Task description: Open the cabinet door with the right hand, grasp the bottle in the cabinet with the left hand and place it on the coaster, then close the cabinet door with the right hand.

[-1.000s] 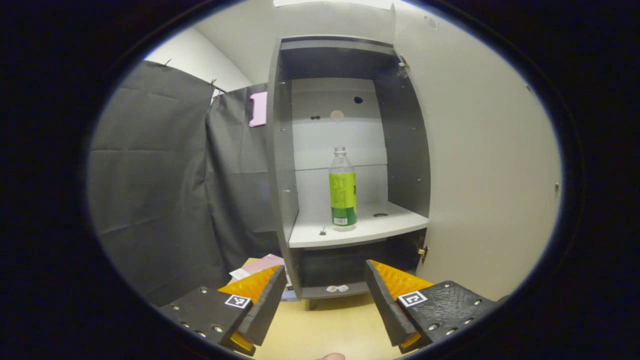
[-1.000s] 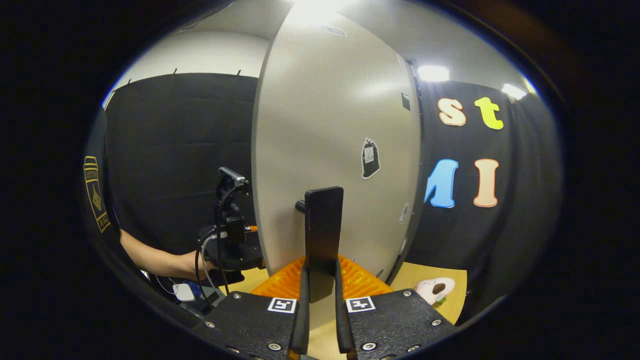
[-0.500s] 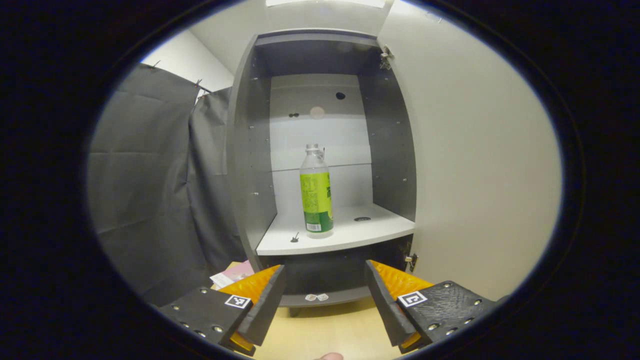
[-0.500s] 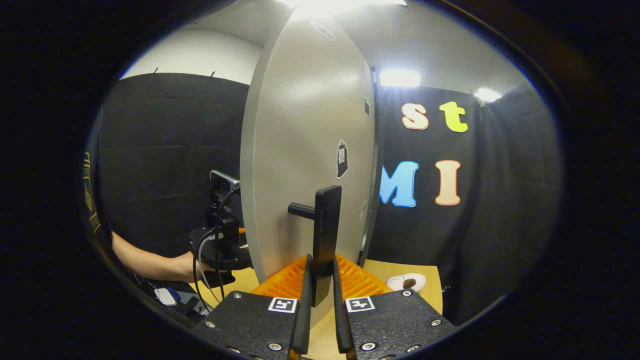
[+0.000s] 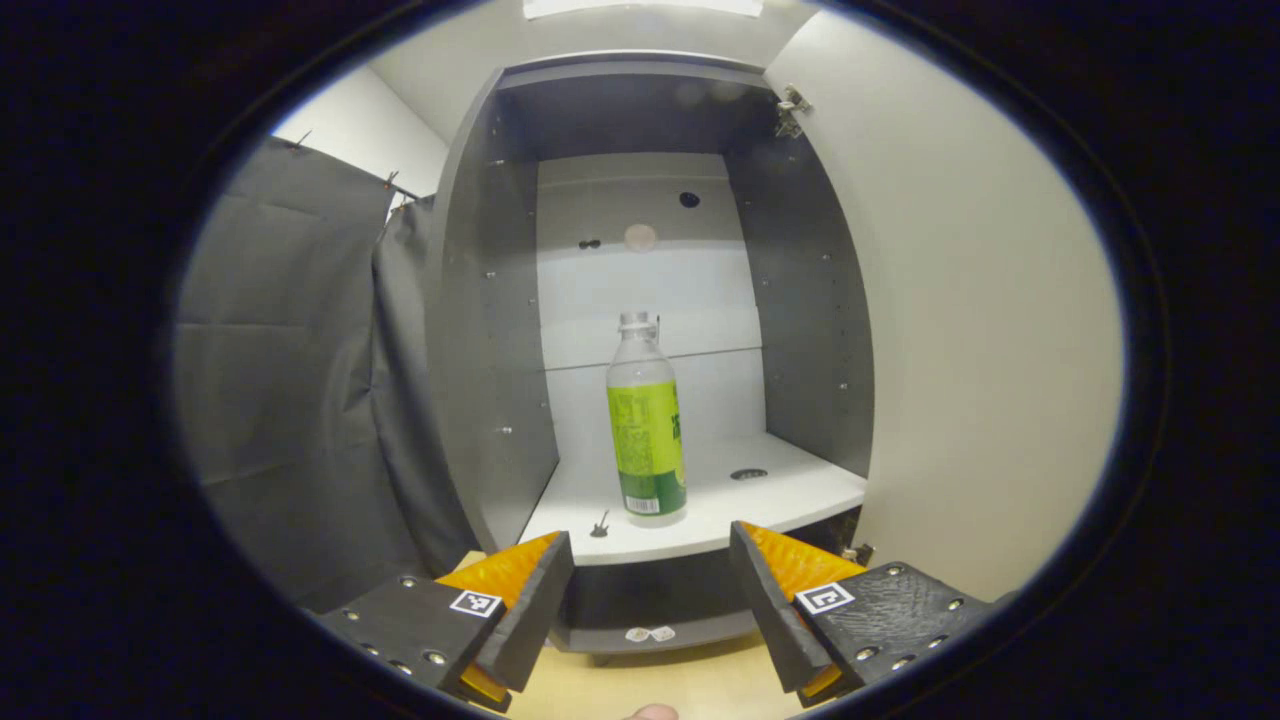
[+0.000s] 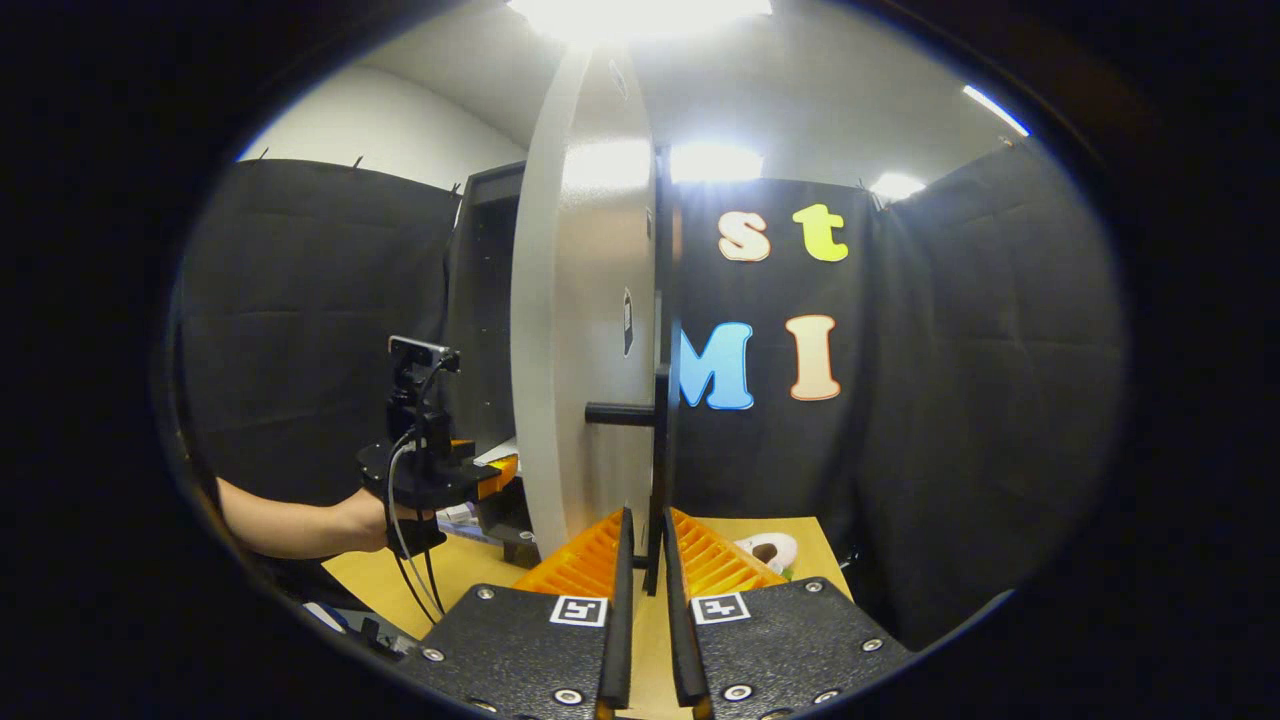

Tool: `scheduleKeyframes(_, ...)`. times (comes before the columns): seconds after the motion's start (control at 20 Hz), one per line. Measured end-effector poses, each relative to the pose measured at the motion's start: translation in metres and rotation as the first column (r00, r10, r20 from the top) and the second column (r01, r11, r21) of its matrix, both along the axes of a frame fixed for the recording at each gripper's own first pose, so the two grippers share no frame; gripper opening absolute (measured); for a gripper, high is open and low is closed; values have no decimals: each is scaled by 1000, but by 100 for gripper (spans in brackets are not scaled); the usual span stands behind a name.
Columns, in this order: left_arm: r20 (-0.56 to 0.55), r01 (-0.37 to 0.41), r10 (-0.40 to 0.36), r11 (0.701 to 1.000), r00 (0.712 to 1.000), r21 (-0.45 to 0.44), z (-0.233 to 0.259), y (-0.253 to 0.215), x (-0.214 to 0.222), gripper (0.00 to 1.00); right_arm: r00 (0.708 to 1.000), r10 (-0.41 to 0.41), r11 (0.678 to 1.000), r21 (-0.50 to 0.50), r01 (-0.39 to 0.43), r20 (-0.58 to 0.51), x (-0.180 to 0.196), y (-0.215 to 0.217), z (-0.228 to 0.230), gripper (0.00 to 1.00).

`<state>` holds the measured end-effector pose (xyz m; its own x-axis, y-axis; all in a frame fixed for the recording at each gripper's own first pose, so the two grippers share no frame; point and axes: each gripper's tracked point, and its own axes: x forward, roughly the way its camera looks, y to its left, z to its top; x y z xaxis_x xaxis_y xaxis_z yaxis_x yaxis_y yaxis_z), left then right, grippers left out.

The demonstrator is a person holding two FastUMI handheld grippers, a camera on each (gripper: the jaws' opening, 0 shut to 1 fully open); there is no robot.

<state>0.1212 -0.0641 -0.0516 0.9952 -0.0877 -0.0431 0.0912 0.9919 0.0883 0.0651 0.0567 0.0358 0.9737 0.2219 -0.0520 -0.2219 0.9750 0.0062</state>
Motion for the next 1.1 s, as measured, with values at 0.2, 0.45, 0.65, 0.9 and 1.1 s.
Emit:
scheduleKeyframes(0.2,-13,-11,11,1000,1000,9,-11,-8,31,90,1000,12,999,-37,-11,14,-9,-1,-1,31)
scheduleKeyframes(0.45,-11,-28,28,1000,1000,6,-8,-14,73,90,1000,4,998,-59,-3,13,-18,-20,-12,67)
scheduleKeyframes(0.65,27,-68,66,994,997,81,3,-8,102,90,1000,-16,1000,-12,16,3,-21,-33,-13,74)
scheduleKeyframes(0.9,56,-77,72,994,996,84,23,-11,124,90,1000,-29,1000,-11,29,-1,-10,-44,-12,75)
scheduleKeyframes(1.1,73,-84,79,994,994,71,42,-10,147,90,1000,-22,1000,-14,22,-12,-4,-43,-15,75)
